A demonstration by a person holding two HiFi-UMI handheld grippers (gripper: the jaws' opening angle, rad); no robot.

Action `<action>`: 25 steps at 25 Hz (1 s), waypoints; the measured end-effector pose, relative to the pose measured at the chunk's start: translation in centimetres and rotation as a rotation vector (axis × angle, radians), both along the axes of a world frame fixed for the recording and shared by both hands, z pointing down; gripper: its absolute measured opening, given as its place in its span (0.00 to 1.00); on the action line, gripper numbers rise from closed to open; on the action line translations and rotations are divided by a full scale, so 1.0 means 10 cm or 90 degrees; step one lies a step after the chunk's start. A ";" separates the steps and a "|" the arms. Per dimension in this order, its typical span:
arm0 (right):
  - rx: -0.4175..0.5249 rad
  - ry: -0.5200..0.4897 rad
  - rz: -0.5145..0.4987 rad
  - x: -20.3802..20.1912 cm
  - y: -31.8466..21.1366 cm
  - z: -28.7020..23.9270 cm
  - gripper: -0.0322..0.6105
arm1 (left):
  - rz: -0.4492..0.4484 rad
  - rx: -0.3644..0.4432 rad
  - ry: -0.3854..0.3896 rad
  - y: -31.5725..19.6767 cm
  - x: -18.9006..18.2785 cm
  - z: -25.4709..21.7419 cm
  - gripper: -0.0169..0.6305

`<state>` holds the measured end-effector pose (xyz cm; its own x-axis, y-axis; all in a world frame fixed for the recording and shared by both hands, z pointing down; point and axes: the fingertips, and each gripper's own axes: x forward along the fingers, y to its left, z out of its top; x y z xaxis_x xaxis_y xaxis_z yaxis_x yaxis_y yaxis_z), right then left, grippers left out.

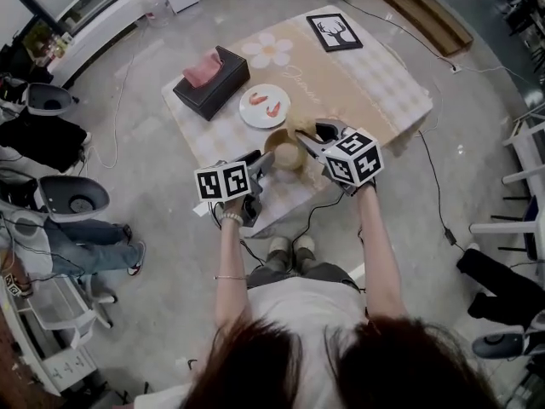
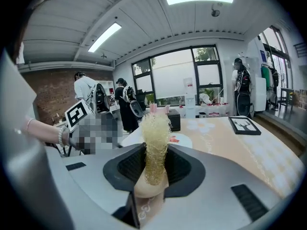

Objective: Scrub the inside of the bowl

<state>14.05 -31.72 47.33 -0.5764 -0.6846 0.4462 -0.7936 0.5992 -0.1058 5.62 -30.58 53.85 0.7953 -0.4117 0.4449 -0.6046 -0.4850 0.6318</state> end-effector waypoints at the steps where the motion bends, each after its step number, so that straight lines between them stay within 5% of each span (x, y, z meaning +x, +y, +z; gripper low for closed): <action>1: -0.002 0.012 -0.012 -0.01 -0.01 0.02 0.20 | -0.006 -0.010 0.003 0.00 -0.01 0.02 0.28; 12: -0.013 0.117 -0.106 -0.06 -0.05 0.13 0.20 | -0.048 -0.110 0.035 0.01 0.00 0.21 0.34; 25: -0.033 0.318 -0.281 -0.16 -0.08 0.28 0.20 | -0.042 -0.149 -0.012 0.12 0.07 0.35 0.27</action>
